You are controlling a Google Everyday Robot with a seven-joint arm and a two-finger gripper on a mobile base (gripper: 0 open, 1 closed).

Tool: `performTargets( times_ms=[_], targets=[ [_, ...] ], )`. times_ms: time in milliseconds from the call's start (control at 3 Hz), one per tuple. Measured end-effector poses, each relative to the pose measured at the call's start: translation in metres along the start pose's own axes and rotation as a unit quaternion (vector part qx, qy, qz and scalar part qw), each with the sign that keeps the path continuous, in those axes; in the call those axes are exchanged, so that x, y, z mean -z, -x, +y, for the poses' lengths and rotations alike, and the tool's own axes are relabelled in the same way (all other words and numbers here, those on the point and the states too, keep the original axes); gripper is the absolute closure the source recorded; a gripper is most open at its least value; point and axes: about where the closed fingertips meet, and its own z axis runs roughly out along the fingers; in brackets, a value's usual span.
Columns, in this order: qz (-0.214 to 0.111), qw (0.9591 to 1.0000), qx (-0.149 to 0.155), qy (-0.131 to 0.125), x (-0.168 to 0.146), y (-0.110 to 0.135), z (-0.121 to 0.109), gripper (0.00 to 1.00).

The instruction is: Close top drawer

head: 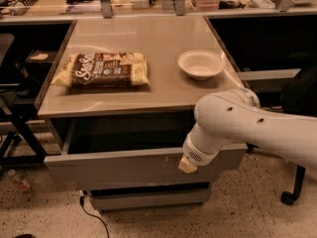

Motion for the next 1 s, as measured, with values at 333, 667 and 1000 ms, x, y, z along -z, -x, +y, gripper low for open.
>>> performTargets(
  times_ms=[333,667,1000],
  targets=[
    [0.000,1.0000,0.000,0.000,0.0000,0.0000,0.0000,0.34],
    [0.000,1.0000,0.000,0.000,0.0000,0.0000,0.0000,0.12],
    [0.000,1.0000,0.000,0.000,0.0000,0.0000,0.0000,0.00]
  ],
)
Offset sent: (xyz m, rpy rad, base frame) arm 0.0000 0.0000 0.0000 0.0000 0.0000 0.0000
